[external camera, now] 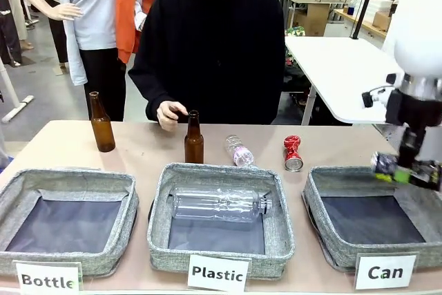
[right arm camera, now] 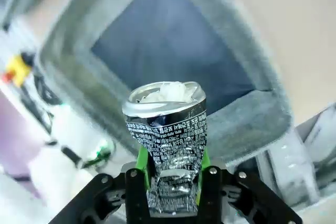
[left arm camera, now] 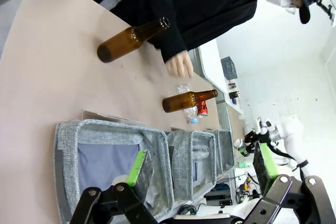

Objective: Sort the can waste into the basket.
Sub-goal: Pick up the can waste from the table and place it in the right Fabric basket.

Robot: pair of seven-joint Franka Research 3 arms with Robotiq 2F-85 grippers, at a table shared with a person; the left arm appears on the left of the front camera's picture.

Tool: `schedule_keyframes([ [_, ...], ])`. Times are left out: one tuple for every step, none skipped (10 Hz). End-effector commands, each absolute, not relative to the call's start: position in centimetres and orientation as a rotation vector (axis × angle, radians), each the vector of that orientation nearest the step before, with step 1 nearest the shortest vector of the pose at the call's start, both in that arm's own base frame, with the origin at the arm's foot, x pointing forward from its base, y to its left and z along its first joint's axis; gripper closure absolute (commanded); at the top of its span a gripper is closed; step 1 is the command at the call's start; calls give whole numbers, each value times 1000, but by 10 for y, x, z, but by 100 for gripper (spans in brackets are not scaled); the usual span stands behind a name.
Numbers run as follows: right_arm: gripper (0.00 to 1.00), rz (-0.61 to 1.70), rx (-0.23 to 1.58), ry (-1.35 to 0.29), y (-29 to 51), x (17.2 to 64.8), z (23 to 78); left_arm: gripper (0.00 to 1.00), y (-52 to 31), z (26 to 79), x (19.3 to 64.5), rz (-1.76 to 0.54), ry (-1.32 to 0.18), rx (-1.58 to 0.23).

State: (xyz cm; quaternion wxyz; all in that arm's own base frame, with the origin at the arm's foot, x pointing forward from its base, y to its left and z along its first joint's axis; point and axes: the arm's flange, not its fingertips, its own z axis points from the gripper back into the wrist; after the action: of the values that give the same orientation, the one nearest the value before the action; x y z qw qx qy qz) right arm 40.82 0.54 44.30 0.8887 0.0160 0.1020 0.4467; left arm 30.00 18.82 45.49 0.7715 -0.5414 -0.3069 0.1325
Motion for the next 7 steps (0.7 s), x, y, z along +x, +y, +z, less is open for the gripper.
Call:
schedule_keyframes([
  [100, 1264, -18, 183, -9, 387, 440, 0, 187, 454, 301, 270, -692, -1186],
  [100, 1261, 0, 145, -13, 384, 440, 0, 187, 454, 301, 270, -692, -1186],
  [100, 1249, 35, 143, -15, 388, 441, 0, 187, 454, 301, 270, -692, -1186],
  [100, 1248, 66, 135, -19, 392, 442, 0, 187, 454, 301, 270, -692, -1186],
  [100, 1255, 102, 124, -22, 394, 444, 0, 187, 454, 301, 270, -692, -1186],
  [100, 1251, 115, 120, -24, 397, 445, 0, 187, 454, 301, 270, -692, -1186],
  [1, 1258, 131, 93, -24, 399, 445, 0, 187, 454, 301, 270, -692, -1186],
])
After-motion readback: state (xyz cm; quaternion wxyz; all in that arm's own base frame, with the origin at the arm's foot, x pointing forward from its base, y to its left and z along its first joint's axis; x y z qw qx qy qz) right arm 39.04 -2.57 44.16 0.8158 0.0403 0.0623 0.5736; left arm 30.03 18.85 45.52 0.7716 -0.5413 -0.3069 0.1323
